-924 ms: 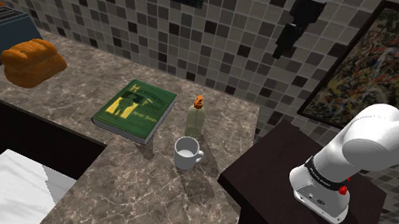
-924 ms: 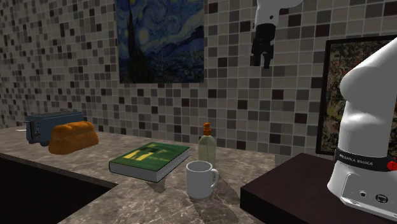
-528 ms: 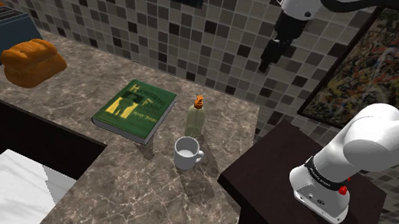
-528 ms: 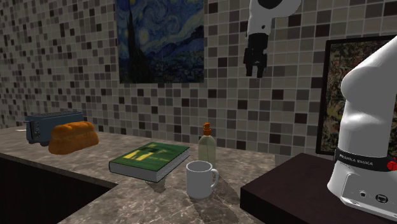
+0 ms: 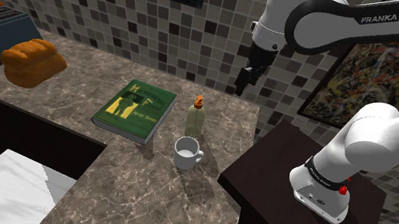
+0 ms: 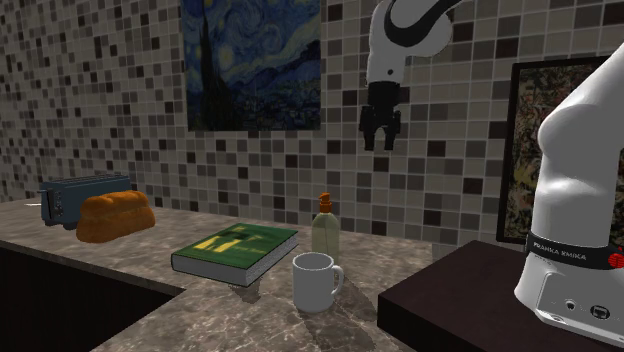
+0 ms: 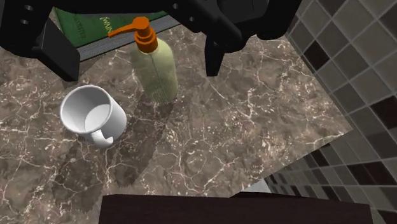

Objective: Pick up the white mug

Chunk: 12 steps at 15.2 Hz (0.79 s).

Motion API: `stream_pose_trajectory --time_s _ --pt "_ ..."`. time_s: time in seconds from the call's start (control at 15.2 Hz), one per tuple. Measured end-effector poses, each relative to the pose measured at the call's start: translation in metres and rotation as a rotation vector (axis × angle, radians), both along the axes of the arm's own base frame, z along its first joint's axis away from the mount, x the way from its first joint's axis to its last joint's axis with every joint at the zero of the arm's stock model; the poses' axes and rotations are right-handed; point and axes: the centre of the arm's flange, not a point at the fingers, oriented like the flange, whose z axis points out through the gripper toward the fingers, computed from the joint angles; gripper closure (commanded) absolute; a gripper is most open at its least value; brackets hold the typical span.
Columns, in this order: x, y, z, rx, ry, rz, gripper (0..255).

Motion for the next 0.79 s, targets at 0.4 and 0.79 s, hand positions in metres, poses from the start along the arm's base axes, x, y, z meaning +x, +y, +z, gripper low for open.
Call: stream_pose_trajectory --time_s 0.4,0.79 --pt "0.012 0.052 -0.064 -0.007 0.003 -0.009 0" --pt "0.025 0.104 -0.12 -0.015 0.004 -0.018 0"
